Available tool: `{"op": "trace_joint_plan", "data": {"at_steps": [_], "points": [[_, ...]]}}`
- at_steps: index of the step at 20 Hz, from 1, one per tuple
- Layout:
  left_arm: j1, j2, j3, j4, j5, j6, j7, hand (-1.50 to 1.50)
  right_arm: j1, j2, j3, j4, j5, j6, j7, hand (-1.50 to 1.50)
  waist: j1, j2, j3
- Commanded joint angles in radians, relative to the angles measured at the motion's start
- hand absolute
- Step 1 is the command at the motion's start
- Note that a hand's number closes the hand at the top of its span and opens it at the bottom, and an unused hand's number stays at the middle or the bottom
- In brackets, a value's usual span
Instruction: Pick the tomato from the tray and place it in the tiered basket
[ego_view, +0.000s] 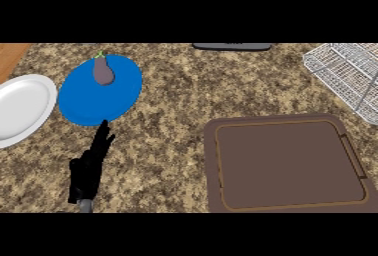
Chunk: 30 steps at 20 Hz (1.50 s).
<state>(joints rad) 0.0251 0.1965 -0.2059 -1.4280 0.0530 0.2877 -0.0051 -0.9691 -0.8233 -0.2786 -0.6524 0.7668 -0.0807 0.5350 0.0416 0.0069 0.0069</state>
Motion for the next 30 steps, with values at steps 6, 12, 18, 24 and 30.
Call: {"op": "trace_joint_plan", "data": {"at_steps": [6,12,18,24,30], "points": [[0.046,-0.006,-0.008,0.008,-0.002,-0.011,0.024,0.00,-0.042,0.089,-0.174,0.193,-0.140,-0.174,-0.099,-1.50,0.006,0.009,-0.003],[0.011,-0.025,-0.006,0.058,-0.025,0.005,0.008,0.00,-0.080,0.081,-0.300,0.249,-0.258,-0.223,-0.223,-1.50,0.004,0.013,-0.004],[0.032,-0.029,-0.003,0.009,-0.027,0.019,0.042,0.00,-0.090,0.033,-0.381,0.215,-0.329,-0.295,-0.357,-1.50,-0.008,0.006,-0.004],[0.048,0.003,0.043,0.050,0.012,-0.030,0.013,0.00,-0.063,-0.062,-0.399,0.168,-0.296,-0.487,-0.288,-1.50,-0.036,-0.004,-0.008],[0.078,0.000,0.053,0.022,-0.003,-0.003,0.021,0.00,0.104,-0.189,-0.496,0.097,-0.389,-0.402,-0.261,-1.50,-0.071,-0.016,-0.007]]}}
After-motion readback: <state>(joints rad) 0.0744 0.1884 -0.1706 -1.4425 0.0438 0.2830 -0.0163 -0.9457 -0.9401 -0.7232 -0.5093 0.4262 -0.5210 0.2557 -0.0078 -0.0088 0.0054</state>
